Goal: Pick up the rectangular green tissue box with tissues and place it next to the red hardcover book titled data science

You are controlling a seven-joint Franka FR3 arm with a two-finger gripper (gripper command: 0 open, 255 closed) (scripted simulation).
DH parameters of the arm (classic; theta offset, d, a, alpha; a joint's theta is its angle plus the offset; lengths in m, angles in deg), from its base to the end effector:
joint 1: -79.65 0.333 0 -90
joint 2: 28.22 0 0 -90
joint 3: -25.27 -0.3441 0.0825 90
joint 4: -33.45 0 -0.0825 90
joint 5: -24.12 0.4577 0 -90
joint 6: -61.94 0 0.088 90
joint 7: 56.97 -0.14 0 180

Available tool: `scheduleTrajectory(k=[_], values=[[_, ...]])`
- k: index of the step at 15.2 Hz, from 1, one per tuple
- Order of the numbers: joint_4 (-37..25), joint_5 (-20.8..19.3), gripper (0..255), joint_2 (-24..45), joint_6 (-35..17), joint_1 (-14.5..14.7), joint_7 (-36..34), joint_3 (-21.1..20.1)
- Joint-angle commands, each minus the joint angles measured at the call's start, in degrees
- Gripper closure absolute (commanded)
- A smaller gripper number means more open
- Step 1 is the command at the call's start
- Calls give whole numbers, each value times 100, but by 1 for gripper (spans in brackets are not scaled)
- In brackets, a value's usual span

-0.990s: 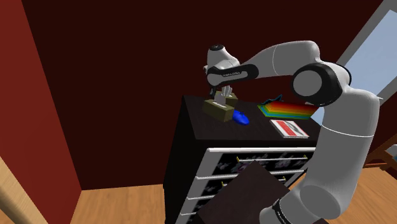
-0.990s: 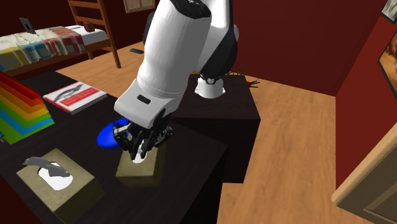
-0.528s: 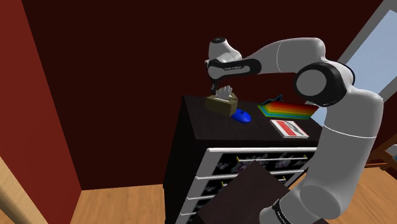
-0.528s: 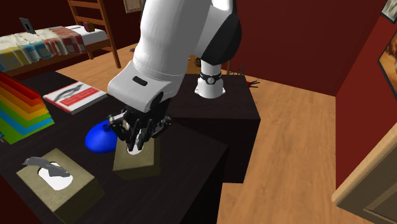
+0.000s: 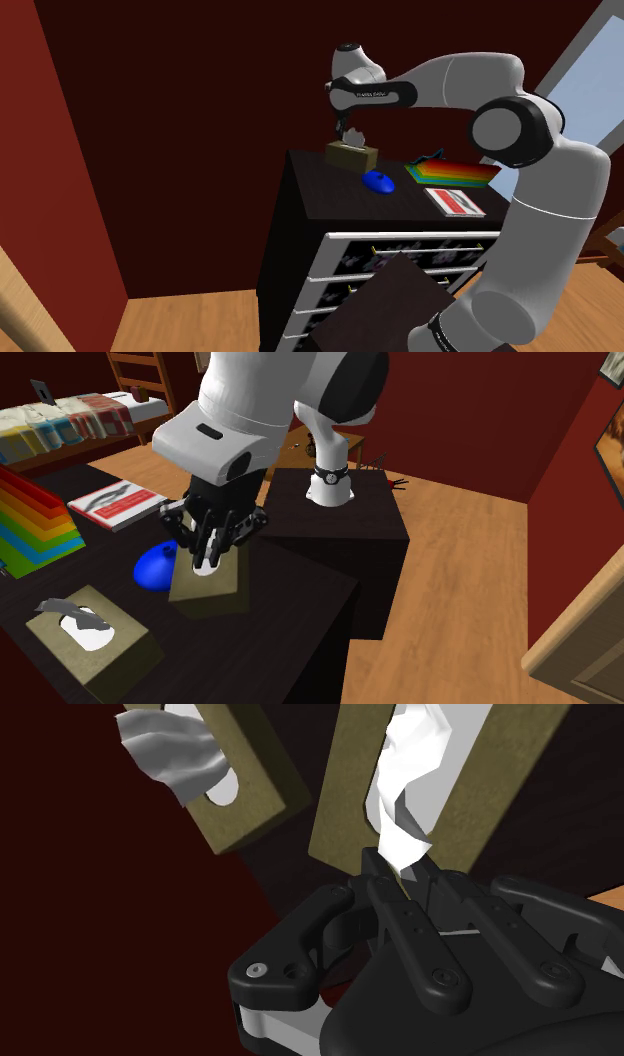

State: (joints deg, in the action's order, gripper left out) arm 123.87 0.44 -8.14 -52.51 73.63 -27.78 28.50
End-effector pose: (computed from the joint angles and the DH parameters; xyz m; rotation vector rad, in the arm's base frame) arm 0.7384 -0.1530 0.4195 2.6500 0.6941 -0.0946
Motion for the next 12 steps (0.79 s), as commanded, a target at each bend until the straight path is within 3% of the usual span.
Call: scheduleTrajectory(k=[1, 12], values=[[-90, 21, 255, -43, 123, -2, 59, -2], [-810, 118, 255, -114, 866, 17, 351, -20]])
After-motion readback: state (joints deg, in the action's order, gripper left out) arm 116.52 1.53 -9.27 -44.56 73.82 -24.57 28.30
